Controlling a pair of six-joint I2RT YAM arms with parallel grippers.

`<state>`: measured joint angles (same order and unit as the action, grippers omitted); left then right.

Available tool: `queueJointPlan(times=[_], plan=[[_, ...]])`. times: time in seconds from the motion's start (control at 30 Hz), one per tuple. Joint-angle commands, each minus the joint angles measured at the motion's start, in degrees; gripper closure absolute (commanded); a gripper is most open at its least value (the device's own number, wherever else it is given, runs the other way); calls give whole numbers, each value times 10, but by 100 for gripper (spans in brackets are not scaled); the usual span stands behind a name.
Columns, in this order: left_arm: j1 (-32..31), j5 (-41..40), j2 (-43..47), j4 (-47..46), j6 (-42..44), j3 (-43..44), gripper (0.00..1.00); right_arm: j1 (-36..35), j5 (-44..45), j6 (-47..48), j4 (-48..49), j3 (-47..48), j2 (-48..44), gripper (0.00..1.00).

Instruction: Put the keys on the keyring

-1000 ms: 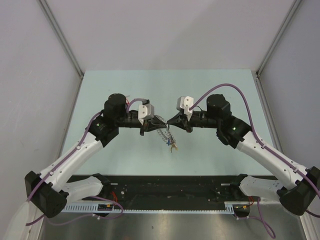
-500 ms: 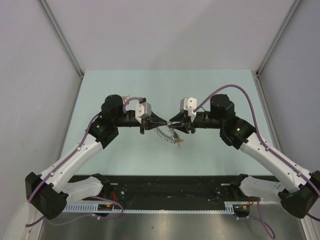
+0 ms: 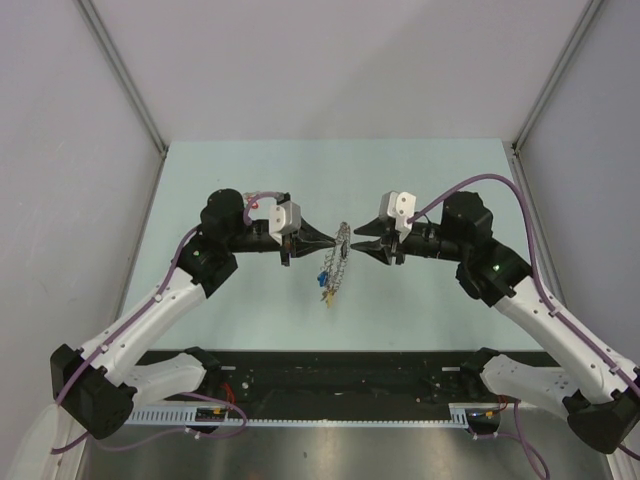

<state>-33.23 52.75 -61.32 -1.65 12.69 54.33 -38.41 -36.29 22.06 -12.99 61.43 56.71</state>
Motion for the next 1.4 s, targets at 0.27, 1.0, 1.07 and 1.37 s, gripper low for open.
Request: queueJointPlan(times=[0.27, 1.0, 1.07, 1.37], plan=[[3, 31, 14, -39, -7, 4, 100, 6, -39, -5, 24, -10, 21, 76], [3, 34, 10, -38, -13, 8, 100, 1, -69, -3, 39, -10, 28, 100], [3, 35, 10, -36, -13, 9, 99, -1, -69, -2, 45, -10, 29, 100], [2, 39, 6, -27, -12, 14, 100, -6, -69, -5, 64, -9, 30, 100]])
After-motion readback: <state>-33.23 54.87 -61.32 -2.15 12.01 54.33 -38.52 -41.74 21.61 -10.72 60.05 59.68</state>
